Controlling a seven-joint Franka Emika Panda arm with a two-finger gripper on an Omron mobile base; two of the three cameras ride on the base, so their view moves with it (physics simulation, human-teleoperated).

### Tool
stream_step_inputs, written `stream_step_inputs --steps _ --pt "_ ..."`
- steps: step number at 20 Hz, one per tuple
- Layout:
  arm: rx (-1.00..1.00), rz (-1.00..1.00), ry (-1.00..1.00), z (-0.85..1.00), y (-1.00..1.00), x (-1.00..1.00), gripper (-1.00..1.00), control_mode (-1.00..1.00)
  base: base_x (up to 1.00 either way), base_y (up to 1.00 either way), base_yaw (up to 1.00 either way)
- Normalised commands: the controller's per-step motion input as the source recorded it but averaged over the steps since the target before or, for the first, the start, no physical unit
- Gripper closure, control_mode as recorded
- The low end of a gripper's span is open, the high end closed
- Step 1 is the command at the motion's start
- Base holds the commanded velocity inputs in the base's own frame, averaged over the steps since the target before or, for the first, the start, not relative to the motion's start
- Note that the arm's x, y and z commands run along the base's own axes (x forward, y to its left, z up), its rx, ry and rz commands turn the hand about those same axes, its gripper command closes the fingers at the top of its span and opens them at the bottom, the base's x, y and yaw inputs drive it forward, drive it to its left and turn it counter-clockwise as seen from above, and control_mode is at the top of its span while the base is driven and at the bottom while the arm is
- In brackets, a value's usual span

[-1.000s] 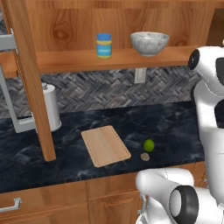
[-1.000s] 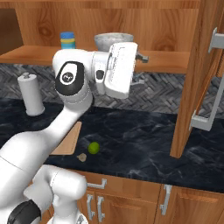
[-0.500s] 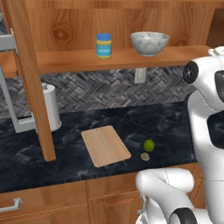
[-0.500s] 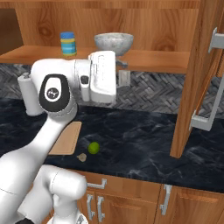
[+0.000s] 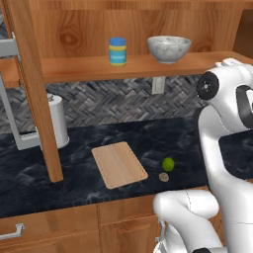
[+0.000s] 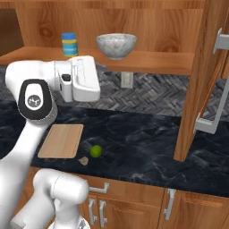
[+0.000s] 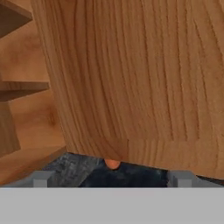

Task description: Open the cabinet. Place the bowl and condiment on the counter. Then place the lime and garlic on the cutting board.

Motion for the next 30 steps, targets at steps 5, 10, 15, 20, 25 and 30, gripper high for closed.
stream_step_inputs --steps 5,10,15,20,25,30 --pt "0.0 0.19 0.07 0.07 0.25 0.0 -1.0 -1.0 0.0 0.0 0.0" --pt "0.0 0.24 0.09 0.17 0.17 0.0 -1.0 -1.0 0.0 0.0 0.0" --pt "0.0 0.23 0.12 0.14 0.16 0.0 -1.0 -1.0 0.0 0.0 0.0" --pt "0.0 0.2 0.12 0.19 0.2 0.0 -1.0 -1.0 0.0 0.0 0.0" --pt "0.0 0.23 0.11 0.1 0.23 0.02 -1.0 -1.0 0.0 0.0 0.0" --pt "0.0 0.28 0.07 0.0 0.27 0.03 -1.0 -1.0 0.0 0.0 0.0"
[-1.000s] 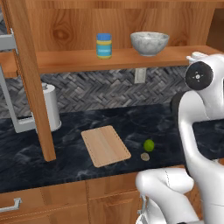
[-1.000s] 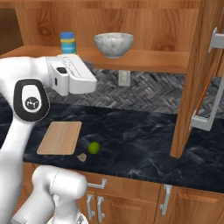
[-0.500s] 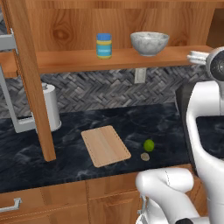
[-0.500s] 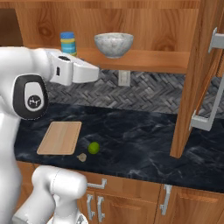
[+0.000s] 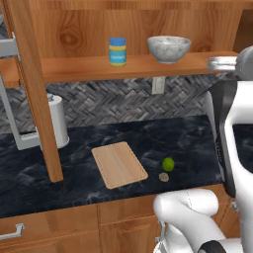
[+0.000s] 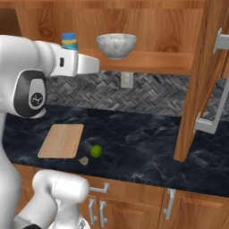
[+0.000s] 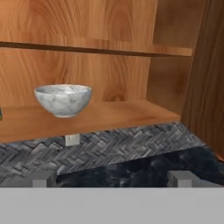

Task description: Open the cabinet. Place the bowl and condiment on the counter. Then place the lime and garlic on the cutting board.

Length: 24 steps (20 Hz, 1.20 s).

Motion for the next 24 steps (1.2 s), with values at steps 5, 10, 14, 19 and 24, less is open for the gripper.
stream_step_inputs --steps 5,10,14,19,24 --pt "0.0 0.27 0.06 0.0 0.36 0.07 -1.0 -1.0 0.0 0.0 0.0" --pt "0.0 0.25 0.09 0.0 0.31 0.08 -1.0 -1.0 0.0 0.0 0.0" --pt "0.0 0.17 0.12 0.0 0.23 0.02 -1.0 -1.0 0.0 0.0 0.0" --pt "0.0 0.13 0.14 0.0 0.32 0.03 -1.0 -1.0 0.0 0.0 0.0" --pt "0.0 0.06 0.14 0.0 0.41 0.06 -1.0 -1.0 0.0 0.0 0.0"
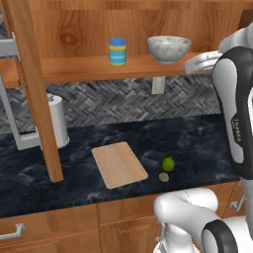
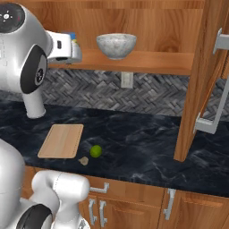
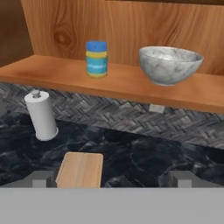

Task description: Open the cabinet. Place the bowl and condiment on the counter. Then place the lime and garlic on the cutting board.

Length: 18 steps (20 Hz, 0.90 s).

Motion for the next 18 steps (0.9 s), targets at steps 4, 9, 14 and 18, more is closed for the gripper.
stream_step_inputs --steps 4,9,14,18 --pt "0.0 0.0 0.03 0.0 0.44 0.07 -1.0 -1.0 0.0 0.0 0.0" --pt "0.0 0.0 0.0 0.0 0.37 0.05 -1.0 -1.0 0.0 0.0 0.0" --pt "0.0 0.0 -0.01 0.0 0.28 0.08 -1.0 -1.0 0.0 0.0 0.0" --pt "0.0 0.01 -0.09 0.0 0.12 0.15 -1.0 -1.0 0.0 0.0 0.0"
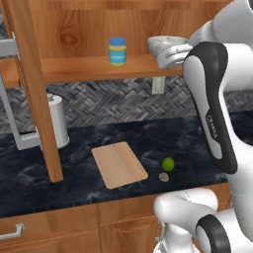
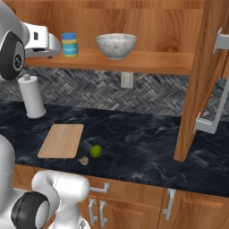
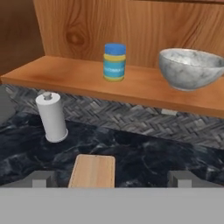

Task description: Open the cabinet. Place the bowl and condiment on the counter. Then place the lime and garlic on the cutting board.

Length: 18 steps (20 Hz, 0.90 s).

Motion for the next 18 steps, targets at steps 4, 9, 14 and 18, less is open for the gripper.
stream_step_inputs --steps 4,9,14,18 --pt "0.02 0.03 -0.14 0.0 0.04 0.24 -1.0 -1.0 0.0 0.0 0.0" --pt "0.01 0.05 -0.11 0.0 0.03 0.2 -1.0 -1.0 0.0 0.0 0.0" --pt "0.0 0.05 0.0 0.0 0.11 0.1 -1.0 -1.0 0.0 0.0 0.0" --pt "0.0 0.05 0.0 0.0 0.22 0.24 -1.0 -1.0 0.0 0.0 0.0"
